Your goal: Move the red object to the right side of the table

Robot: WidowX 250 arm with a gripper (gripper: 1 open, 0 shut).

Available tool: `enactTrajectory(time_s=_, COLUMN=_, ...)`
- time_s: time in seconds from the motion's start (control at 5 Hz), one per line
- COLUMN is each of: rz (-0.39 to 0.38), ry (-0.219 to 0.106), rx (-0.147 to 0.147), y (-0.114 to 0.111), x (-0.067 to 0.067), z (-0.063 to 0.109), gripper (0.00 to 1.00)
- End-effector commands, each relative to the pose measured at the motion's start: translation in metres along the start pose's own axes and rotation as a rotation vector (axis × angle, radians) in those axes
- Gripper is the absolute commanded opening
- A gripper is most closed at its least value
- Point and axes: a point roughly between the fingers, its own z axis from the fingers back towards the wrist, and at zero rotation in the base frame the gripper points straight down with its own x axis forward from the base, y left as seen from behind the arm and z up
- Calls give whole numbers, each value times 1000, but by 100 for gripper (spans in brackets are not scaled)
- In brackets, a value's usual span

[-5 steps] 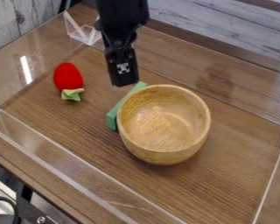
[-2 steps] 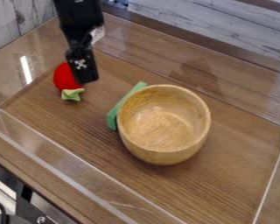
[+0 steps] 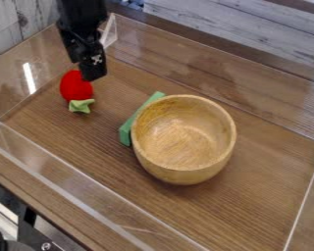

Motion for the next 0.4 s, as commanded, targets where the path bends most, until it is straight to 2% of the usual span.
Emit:
enactTrajectory(time_s=0.0, rz=124, ry=-30, rx=68, y=18, x=1, z=-1, gripper=100)
enactTrajectory(time_s=0.2, rz=214, ry=-27, rx=74, y=24, x=-1, z=-15, gripper=100)
